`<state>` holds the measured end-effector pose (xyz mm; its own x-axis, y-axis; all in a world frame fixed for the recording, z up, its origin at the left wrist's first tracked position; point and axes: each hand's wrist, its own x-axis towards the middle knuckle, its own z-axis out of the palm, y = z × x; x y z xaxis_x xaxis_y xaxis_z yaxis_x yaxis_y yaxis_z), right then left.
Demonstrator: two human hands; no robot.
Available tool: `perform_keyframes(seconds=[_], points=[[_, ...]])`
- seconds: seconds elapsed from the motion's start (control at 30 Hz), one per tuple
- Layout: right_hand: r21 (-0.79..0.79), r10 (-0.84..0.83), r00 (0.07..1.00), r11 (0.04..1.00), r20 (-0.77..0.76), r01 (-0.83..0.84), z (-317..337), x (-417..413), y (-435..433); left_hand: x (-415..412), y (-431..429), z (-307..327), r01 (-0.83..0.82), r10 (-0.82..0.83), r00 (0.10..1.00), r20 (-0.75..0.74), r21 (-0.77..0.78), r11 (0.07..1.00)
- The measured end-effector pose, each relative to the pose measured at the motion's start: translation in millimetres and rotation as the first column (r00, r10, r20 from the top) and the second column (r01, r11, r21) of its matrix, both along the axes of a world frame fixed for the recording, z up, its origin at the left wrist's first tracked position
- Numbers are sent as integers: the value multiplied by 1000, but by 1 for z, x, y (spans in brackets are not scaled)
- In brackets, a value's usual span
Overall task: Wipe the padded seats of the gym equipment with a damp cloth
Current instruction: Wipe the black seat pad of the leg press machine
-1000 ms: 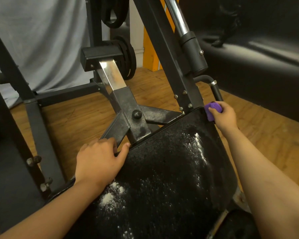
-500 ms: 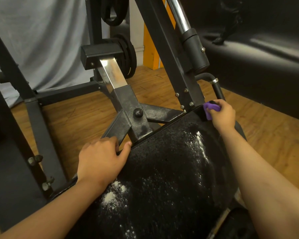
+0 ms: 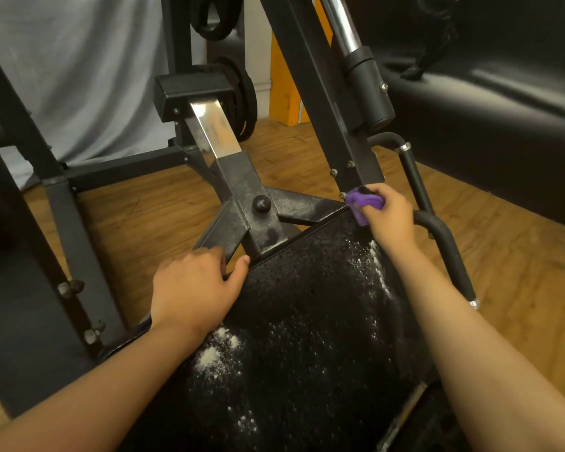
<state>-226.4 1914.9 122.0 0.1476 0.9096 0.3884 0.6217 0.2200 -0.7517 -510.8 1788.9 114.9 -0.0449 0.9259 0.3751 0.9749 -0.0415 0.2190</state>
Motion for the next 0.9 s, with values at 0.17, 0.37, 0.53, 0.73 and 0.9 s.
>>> perform_keyframes(seconds=[0.17,0.37,0.53,0.73,0.9], points=[[34,227,968,972,105,-232,-3,-19,-31,0,-2,2,-1,1,1000,5,1,1000],[6,-31,999,1000,18,31,1,-1,-10,1,-1,1,-8,9,999,-33,26,1000],[-7,123,992,992,9,-123,-9,-27,-36,1,-1,1,-17,18,999,-35,22,1000],[-16,205,977,979,60,-204,-5,-35,-50,1,1,-1,-13,14,999,-42,19,1000],[-39,-38,999,999,12,38,-6,-40,-40,1,2,-2,-2,3,998,-55,32,999]])
